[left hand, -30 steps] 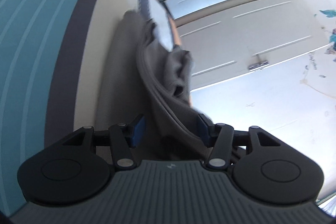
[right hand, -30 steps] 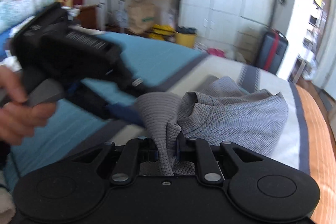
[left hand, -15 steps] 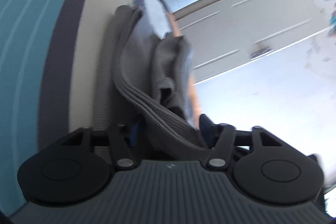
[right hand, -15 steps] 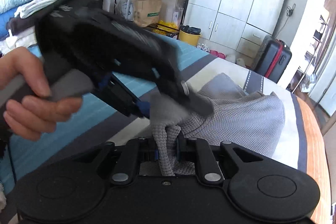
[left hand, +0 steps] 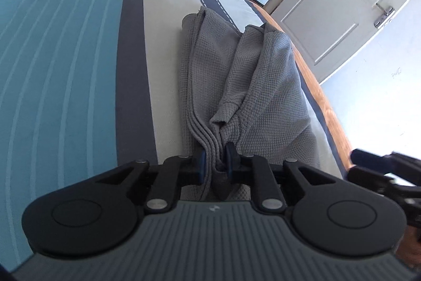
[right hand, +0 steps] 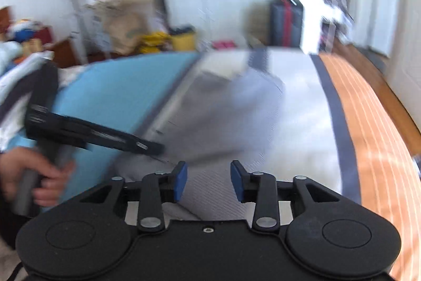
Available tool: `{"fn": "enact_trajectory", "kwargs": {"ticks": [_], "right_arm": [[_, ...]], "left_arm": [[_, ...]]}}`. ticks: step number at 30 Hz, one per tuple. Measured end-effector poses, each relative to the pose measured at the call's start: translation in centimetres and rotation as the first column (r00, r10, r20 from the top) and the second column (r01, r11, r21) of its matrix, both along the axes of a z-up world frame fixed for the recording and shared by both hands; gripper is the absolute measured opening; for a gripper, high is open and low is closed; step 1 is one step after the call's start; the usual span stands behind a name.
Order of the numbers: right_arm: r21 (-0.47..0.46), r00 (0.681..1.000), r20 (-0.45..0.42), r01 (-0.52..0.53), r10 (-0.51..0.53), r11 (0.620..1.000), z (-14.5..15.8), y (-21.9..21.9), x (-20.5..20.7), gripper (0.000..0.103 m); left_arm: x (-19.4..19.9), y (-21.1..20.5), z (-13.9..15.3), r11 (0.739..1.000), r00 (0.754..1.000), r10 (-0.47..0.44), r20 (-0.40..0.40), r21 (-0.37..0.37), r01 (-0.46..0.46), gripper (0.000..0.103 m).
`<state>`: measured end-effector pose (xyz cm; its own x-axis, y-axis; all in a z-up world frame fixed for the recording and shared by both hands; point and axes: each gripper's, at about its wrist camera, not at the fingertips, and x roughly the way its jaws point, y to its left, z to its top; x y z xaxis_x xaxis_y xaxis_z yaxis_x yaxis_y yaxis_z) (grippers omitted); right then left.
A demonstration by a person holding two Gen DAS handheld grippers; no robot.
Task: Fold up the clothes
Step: 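Fold the held edge over with the left gripper while the right gripper holds the sleeve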
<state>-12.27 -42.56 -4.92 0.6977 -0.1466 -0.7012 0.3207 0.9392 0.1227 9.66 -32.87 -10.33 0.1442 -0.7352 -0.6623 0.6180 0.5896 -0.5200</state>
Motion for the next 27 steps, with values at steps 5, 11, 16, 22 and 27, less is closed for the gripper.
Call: {"fn": "enact_trajectory", "kwargs": {"ticks": [5,11,16,22,27], "right_arm": [[0.204,0.994,-0.1,0.061,-0.041,0.977,-2.5,-2.5,0.8,0.056],[0.097,0.996,-0.089,-0.007,0.016,0.995,-2.7,-0.8,0.3,0.058],[-0.11,0.98,-0.184,-0.101,0.079,0.989,-3.5,2.3,1.6,0.058],[-0.37,0.99,-0.135,-0.092,0.045,0.924,-2.2,4.8,1.5,0.007],[-0.362,0.992,-0.123,-0.063,0.019,0.93,-0.4,5.1,-0.6,0.007]], "left_arm": [[-0.2,0.6,0.2,0.998,1.0,0.006,-0.017,-0.058,-0.007,0.016],[0.4,0.4,0.5,0.993,0.999,0.014,-0.041,-0.117,-0.018,0.015],[0.5,0.2,0.3,0.992,0.999,0.014,-0.05,-0.121,-0.02,0.014],[0.7,0.5,0.5,0.987,0.998,0.015,-0.065,-0.159,-0.025,0.014],[-0.2,1.4,1.0,0.996,0.997,-0.003,-0.081,-0.093,-0.004,0.013]]}}
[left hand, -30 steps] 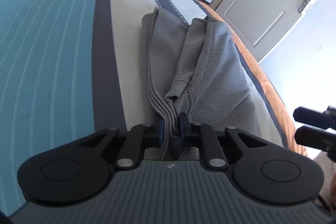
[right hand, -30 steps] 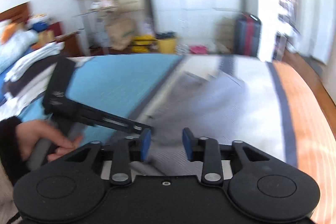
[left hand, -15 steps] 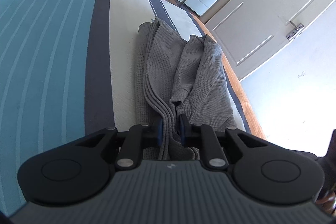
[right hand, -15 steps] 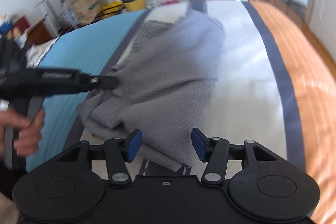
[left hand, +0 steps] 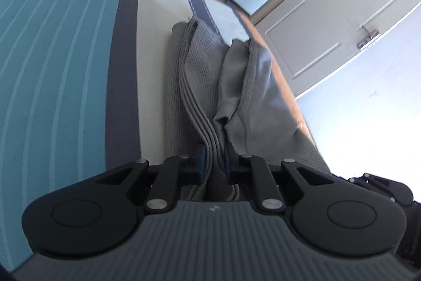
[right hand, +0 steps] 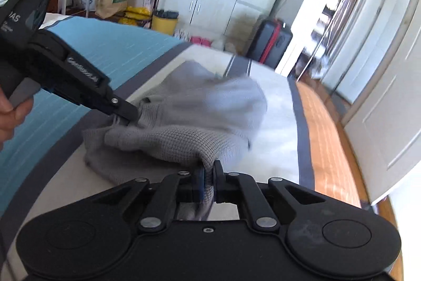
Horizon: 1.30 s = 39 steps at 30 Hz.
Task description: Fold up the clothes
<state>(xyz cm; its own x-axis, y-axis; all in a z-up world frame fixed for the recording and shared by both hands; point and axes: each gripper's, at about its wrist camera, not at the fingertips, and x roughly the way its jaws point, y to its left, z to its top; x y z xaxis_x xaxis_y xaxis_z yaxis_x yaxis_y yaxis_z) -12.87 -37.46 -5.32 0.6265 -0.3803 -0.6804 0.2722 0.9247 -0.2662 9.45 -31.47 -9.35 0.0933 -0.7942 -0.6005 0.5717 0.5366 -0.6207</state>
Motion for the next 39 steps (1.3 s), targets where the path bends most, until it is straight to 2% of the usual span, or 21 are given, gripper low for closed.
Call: {"fn": "enact_trajectory", "kwargs": {"ticks": [4,7,11,14,15,16,18,20,21,23,24,26,27,29,30,33,34,35,36,38,39], "right_arm": [[0.043,0.985,-0.17,0.029,-0.021,0.999,-2.5,-1.3,1.0,0.007],[0.09,0.983,-0.186,0.011,0.006,0.996,-2.8,-1.6,1.7,0.011],[0.183,0.984,-0.169,-0.028,0.059,0.983,-2.6,-1.9,1.5,0.023],[0.213,0.983,-0.164,-0.05,0.086,0.976,-2.9,-1.8,1.6,0.026],[0.213,0.982,-0.164,-0.056,0.093,0.975,-2.9,-1.6,1.6,0.026],[0.213,0.981,-0.166,-0.062,0.099,0.975,-2.9,-1.4,1.5,0.026],[0.224,0.979,-0.17,-0.076,0.116,0.972,-2.8,-1.2,1.3,0.026],[0.307,0.977,-0.124,-0.129,0.174,0.943,-0.9,-1.7,0.6,0.026],[0.359,0.975,-0.064,-0.175,0.211,0.917,0.6,-2.2,-0.1,0.024],[0.402,0.972,0.05,-0.23,0.23,0.886,3.9,-4.0,-1.0,0.038],[0.388,0.975,0.084,-0.223,0.207,0.894,5.3,-5.1,-1.1,0.047],[0.366,0.982,0.116,-0.183,0.15,0.912,6.9,-8.1,-0.1,0.05],[0.394,0.985,0.125,-0.16,0.119,0.905,7.1,-10.0,0.8,0.051],[0.508,0.992,0.123,-0.076,0.015,0.858,6.2,-14.4,2.8,0.051],[0.575,0.99,0.133,-0.041,-0.044,0.817,5.2,-16.3,3.3,0.051],[0.766,0.962,0.179,-0.006,-0.204,0.642,1.5,-20.5,2.4,0.051],[0.82,0.949,0.188,-0.009,-0.255,0.572,0.2,-21.5,1.7,0.051],[0.849,0.942,0.184,-0.009,-0.28,0.528,-0.7,-22.2,1.1,0.051],[0.84,0.95,0.163,0.008,-0.267,0.542,-0.9,-22.2,0.9,0.051],[0.773,0.972,0.118,0.037,-0.201,0.633,-0.6,-21.6,0.8,0.051],[0.734,0.984,0.108,0.019,-0.144,0.678,-0.5,-20.9,0.7,0.053]], "left_arm": [[0.2,-0.1,-1.0,0.996,1.0,0.006,0.011,0.088,-0.007,0.013],[0.7,-0.2,-1.3,0.997,1.0,0.017,-0.004,0.079,-0.017,0.013],[0.6,-0.3,-0.8,0.996,0.999,0.011,0.033,0.089,-0.014,0.013],[0.7,0.4,0.0,0.998,0.998,0.041,0.057,0.042,-0.043,0.013],[0.6,0.8,0.6,0.999,0.996,0.05,0.079,0.002,-0.051,0.014],[0.4,1.2,1.6,0.998,0.991,0.054,0.119,-0.05,-0.048,0.016],[-0.3,1.4,3.4,0.995,0.98,0.033,0.196,-0.103,-0.013,0.027],[-0.9,1.5,4.8,0.993,0.966,0.012,0.258,-0.118,0.019,0.037],[-1.1,1.4,5.0,0.994,0.963,0.001,0.271,-0.102,0.027,0.037],[-1.0,0.6,4.7,0.993,0.97,-0.03,0.241,-0.101,0.055,0.038],[-0.9,0.2,4.5,0.992,0.974,-0.046,0.22,-0.104,0.071,0.038],[-0.4,-1.8,4.3,0.991,0.983,-0.067,0.173,-0.101,0.086,0.038],[0.0,-3.0,4.3,0.99,0.984,-0.083,0.159,-0.1,0.1,0.038],[0.2,-5.8,4.7,0.985,0.976,-0.131,0.174,-0.087,0.148,0.048],[0.1,-7.2,4.9,0.984,0.97,-0.149,0.191,-0.067,0.164,0.054],[0.7,-11.4,5.0,0.98,0.948,-0.194,0.251,0.011,0.198,0.057],[1.1,-12.5,5.0,0.981,0.947,-0.192,0.258,0.02,0.193,0.057],[1.6,-13.4,4.9,0.983,0.95,-0.183,0.253,0.018,0.185,0.057],[2.3,-14.1,4.9,0.985,0.957,-0.172,0.235,0.015,0.174,0.058],[3.1,-15.4,4.9,0.985,0.965,-0.173,0.198,0.029,0.171,0.06],[3.3,-16.2,5.0,0.983,0.964,-0.185,0.191,0.046,0.179,0.062]]}}
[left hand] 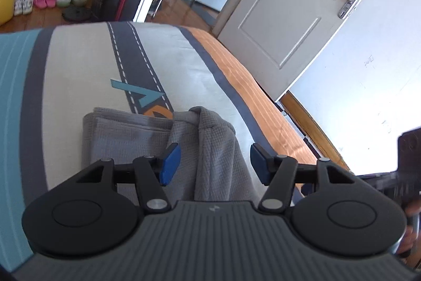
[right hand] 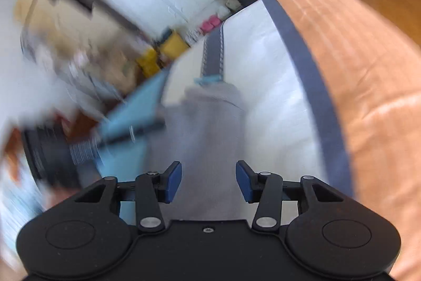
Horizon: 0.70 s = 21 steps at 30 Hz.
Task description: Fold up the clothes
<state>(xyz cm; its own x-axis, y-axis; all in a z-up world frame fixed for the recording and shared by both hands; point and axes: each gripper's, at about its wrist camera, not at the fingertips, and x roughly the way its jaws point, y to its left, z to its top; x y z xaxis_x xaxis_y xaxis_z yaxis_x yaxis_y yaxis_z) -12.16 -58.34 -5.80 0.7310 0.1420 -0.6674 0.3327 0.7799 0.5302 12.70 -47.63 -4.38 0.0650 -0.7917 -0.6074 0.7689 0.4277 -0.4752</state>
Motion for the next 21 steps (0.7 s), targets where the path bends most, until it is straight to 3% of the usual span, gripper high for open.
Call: {"fn": "enact_trajectory", "kwargs": {"ticks": [2,3,6,7,8,10,11,14,17,21], "right_arm": [[-0.063,0.993,-0.049,-0.113,0.11,0.992,-0.4,1.3,0.0,0.057],[-0.066,0.986,-0.08,-0.154,0.149,0.986,-0.8,1.9,0.1,0.057],[-0.074,0.961,-0.155,-0.241,0.228,0.968,-1.9,3.7,1.3,0.057],[-0.077,0.952,-0.175,-0.267,0.251,0.961,-2.2,4.3,1.9,0.057],[-0.082,0.944,-0.193,-0.288,0.268,0.954,-2.5,5.0,2.5,0.057],[-0.097,0.932,-0.219,-0.314,0.288,0.944,-2.9,6.1,3.2,0.058],[-0.102,0.927,-0.231,-0.327,0.297,0.94,-3.0,6.5,3.5,0.058],[-0.126,0.908,-0.243,-0.379,0.342,0.917,-3.5,7.3,3.7,0.058],[-0.161,0.896,-0.231,-0.418,0.378,0.894,-3.2,8.3,3.5,0.049],[-0.204,0.865,-0.254,-0.485,0.433,0.85,-3.2,9.5,3.0,0.044]], "left_arm": [[-0.1,-1.3,-0.1,0.999,0.999,-0.021,0.026,0.041,0.02,0.065],[-0.3,-2.0,-0.3,0.997,0.998,-0.04,0.044,0.071,0.037,0.07],[-0.5,-4.1,-1.4,0.979,0.992,-0.077,0.103,0.194,0.056,0.072],[-0.6,-4.4,-1.5,0.977,0.99,-0.077,0.122,0.205,0.05,0.072],[-0.7,-4.4,-1.5,0.979,0.988,-0.073,0.139,0.198,0.045,0.068],[-0.7,-4.4,-1.2,0.983,0.985,-0.072,0.16,0.177,0.043,0.016],[-0.5,-4.3,-0.8,0.986,0.987,-0.062,0.145,0.16,0.038,0.006],[0.2,-3.1,0.5,0.992,0.991,0.043,0.125,0.112,-0.057,0.005],[0.8,-2.1,1.0,0.992,0.988,0.072,0.135,0.097,-0.085,0.005],[2.8,-0.8,-0.4,0.99,0.992,0.117,0.038,0.073,-0.12,0.006]]}}
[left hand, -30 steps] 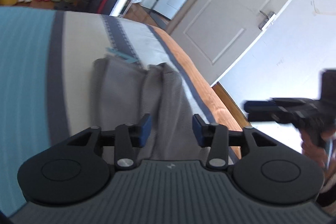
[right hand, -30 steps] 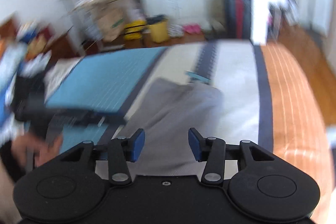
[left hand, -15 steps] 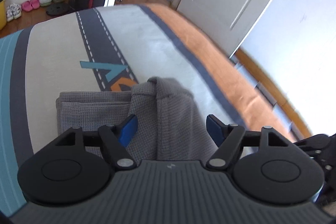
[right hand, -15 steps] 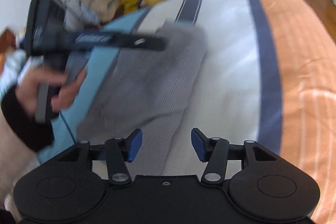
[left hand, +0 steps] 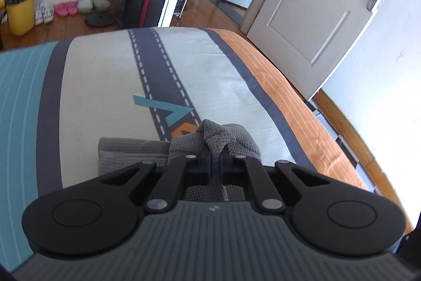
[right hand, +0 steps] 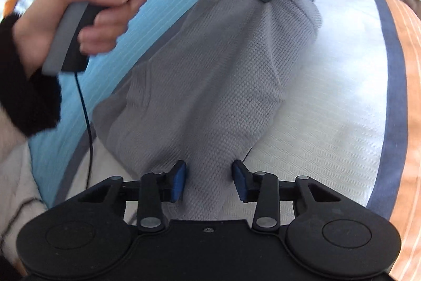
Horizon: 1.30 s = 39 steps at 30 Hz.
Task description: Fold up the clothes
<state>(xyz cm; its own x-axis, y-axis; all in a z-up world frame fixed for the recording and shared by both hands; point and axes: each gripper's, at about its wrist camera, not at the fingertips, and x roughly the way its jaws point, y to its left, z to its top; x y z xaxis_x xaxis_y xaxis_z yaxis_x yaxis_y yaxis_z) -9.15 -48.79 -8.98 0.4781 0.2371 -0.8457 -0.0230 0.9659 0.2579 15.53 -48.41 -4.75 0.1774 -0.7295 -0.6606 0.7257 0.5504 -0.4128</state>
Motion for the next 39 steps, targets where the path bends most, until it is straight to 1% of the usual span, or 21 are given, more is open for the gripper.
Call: {"fn": "enact_trajectory", "kwargs": {"ticks": [2,3,5,7,8,10,11,12,15,17,19,20,25,27,28,29,31,33,35,37,39], "right_arm": [[-0.001,1.0,-0.012,-0.025,0.025,1.0,0.0,0.3,-0.2,0.045],[0.006,0.999,-0.022,-0.031,0.031,1.0,0.1,0.2,-0.3,0.045],[0.033,0.998,-0.04,-0.041,0.042,0.999,0.2,0.0,-0.6,0.046],[0.057,0.997,-0.051,-0.049,0.052,0.997,0.5,-0.5,-1.1,0.049],[0.056,0.998,-0.037,-0.04,0.042,0.998,0.9,-0.9,-1.5,0.051],[0.028,0.999,0.031,0.024,-0.024,0.999,1.8,-2.0,-1.6,0.055],[0.022,0.996,0.062,0.068,-0.069,0.997,2.2,-2.8,-1.7,0.056],[0.026,0.989,0.08,0.124,-0.126,0.992,2.4,-3.8,-1.5,0.056],[0.147,0.954,0.08,0.275,-0.289,0.95,2.4,-6.8,-0.3,0.056],[0.226,0.935,0.057,0.329,-0.35,0.917,1.9,-7.8,0.2,0.056],[0.25,0.931,0.028,0.346,-0.364,0.905,1.3,-7.6,0.4,0.056],[0.246,0.932,0.02,0.345,-0.361,0.906,1.2,-7.5,0.4,0.056],[0.231,0.945,-0.013,0.322,-0.328,0.918,1.3,-7.6,0.7,0.059],[0.263,0.953,-0.034,0.298,-0.3,0.918,0.7,-7.8,1.2,0.063],[0.283,0.959,-0.05,0.281,-0.278,0.917,0.2,-7.7,1.3,0.071],[0.301,0.965,-0.068,0.263,-0.254,0.916,-0.3,-7.5,1.1,0.073],[0.302,0.971,-0.111,0.235,-0.211,0.924,-1.2,-7.0,1.3,0.073],[0.256,0.976,-0.118,0.207,-0.182,0.944,-1.6,-6.2,1.7,0.073],[0.23,0.982,-0.105,0.176,-0.156,0.957,-1.3,-5.7,2.2,0.076],[0.233,0.983,-0.103,0.171,-0.15,0.957,-1.3,-5.7,2.5,0.079],[0.258,0.981,-0.102,0.185,-0.164,0.948,-1.6,-5.8,2.6,0.081]], "left_arm": [[1.3,0.4,-1.6,1.0,0.997,0.02,-0.069,-0.001,-0.02,0.008],[1.7,0.7,-2.3,1.0,0.996,0.022,-0.089,-0.005,-0.022,0.012],[1.9,1.7,-2.3,0.999,0.994,0.039,-0.1,-0.028,-0.042,0.015],[1.6,3.2,-1.4,0.996,0.993,0.066,-0.099,-0.061,-0.072,0.027],[1.2,4.1,-0.9,0.993,0.993,0.08,-0.09,-0.079,-0.087,0.037],[-0.2,6.3,0.0,0.983,0.993,0.079,-0.088,-0.158,-0.092,0.038],[-1.2,7.3,0.1,0.978,0.992,0.037,-0.119,-0.198,-0.06,0.038],[-2.3,7.8,-0.1,0.979,0.991,0.002,-0.135,-0.203,-0.029,0.04],[-5.7,8.9,-1.0,0.988,0.99,-0.062,-0.128,-0.151,0.042,0.041],[-7.4,9.0,-1.6,0.998,0.998,-0.056,-0.019,-0.031,0.056,0.04],[-8.6,9.1,-2.1,0.993,0.992,-0.008,0.13,0.116,-0.007,0.042],[-8.8,9.6,-2.4,0.991,0.988,0.011,0.154,0.128,-0.031,0.042],[-6.3,12.7,-2.9,0.997,0.997,0.07,-0.031,-0.021,-0.071,0.046],[-5.2,14.1,-3.4,0.995,0.988,0.082,-0.132,-0.052,-0.089,0.058],[-4.9,14.9,-3.8,0.993,0.979,0.082,-0.187,-0.068,-0.097,0.059],[-4.8,15.7,-4.3,0.992,0.967,0.079,-0.243,-0.078,-0.1,0.06],[-5.0,16.9,-5.8,0.991,0.934,0.07,-0.351,-0.085,-0.106,0.061],[-5.6,17.8,-7.4,0.984,0.901,0.071,-0.429,-0.117,-0.133,0.063],[-5.9,17.8,-8.4,0.975,0.875,0.085,-0.476,-0.144,-0.172,0.067],[-5.9,16.8,-8.4,0.977,0.882,0.063,-0.467,-0.152,-0.151,0.07],[-6.3,16.0,-8.1,0.982,0.904,0.053,-0.425,-0.143,-0.125,0.066]]}}
